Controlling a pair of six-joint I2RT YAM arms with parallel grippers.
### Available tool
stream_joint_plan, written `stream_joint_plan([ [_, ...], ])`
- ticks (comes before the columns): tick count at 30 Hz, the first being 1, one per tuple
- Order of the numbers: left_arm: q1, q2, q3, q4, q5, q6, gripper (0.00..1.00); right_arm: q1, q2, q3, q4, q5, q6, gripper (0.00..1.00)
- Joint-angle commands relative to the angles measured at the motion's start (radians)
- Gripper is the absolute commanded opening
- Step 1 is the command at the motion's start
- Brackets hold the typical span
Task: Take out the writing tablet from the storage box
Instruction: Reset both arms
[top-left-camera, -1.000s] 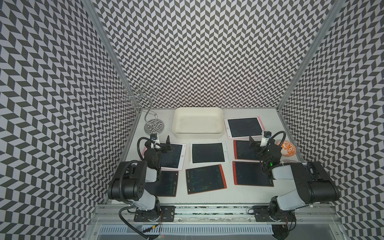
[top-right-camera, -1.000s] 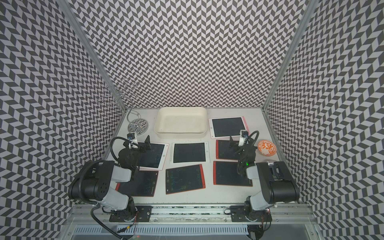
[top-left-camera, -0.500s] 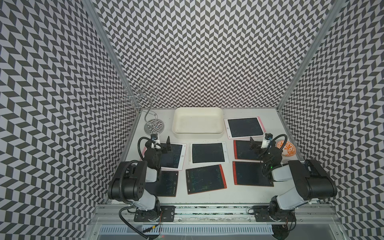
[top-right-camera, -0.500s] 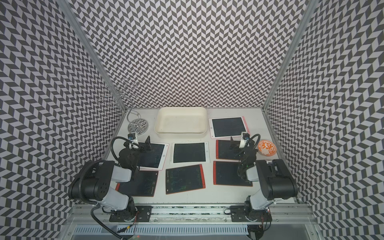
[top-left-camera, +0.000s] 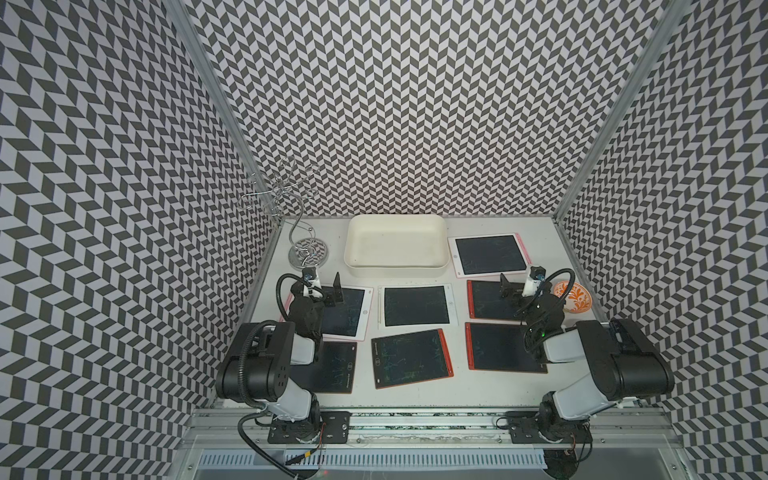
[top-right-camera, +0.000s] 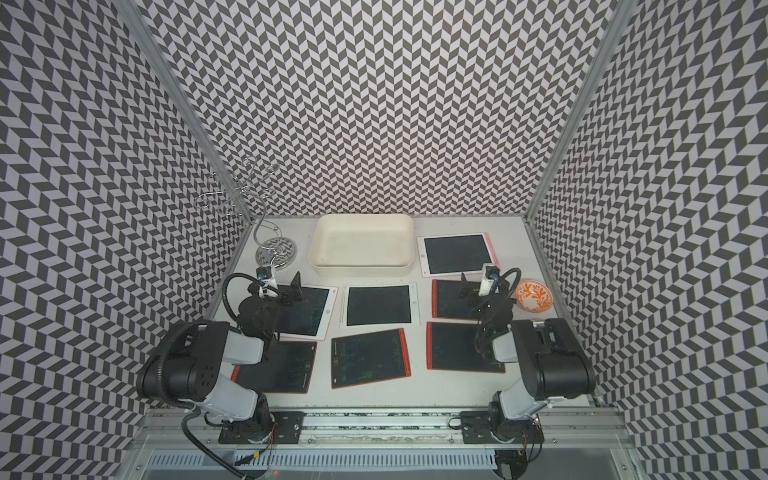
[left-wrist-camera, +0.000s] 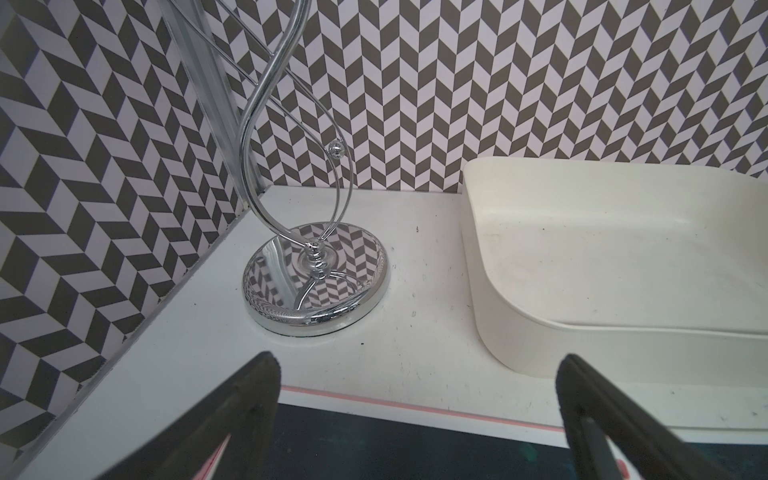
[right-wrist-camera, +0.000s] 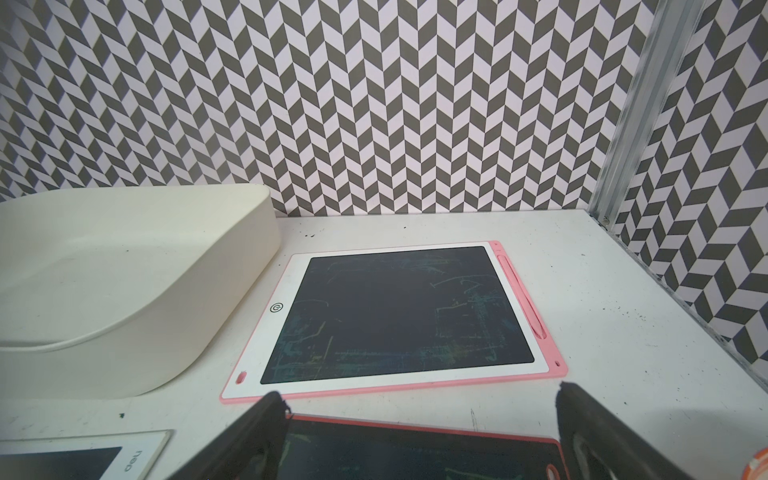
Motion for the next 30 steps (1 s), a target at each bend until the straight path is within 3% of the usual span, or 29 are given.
stream_joint_plan([
  [1, -0.004, 0.002, 0.015, 0.003, -0.009, 0.017, 0.99, -0.006, -0.015, 0.01, 0.063, -0.009, -0.003, 0.99],
  [21, -0.004, -0.007, -0.009, 0.038, -0.012, 0.016, 0.99, -0.005, -0.016, 0.006, 0.065, -0.011, -0.007, 0.99],
  [25, -0.003, -0.016, -0.061, 0.123, -0.035, 0.008, 0.99, -0.005, -0.024, -0.012, 0.088, -0.031, -0.017, 0.99],
  [30, -0.002, -0.008, -0.041, 0.094, -0.057, -0.002, 0.99, -0.005, -0.047, -0.095, 0.184, -0.002, -0.007, 0.99],
])
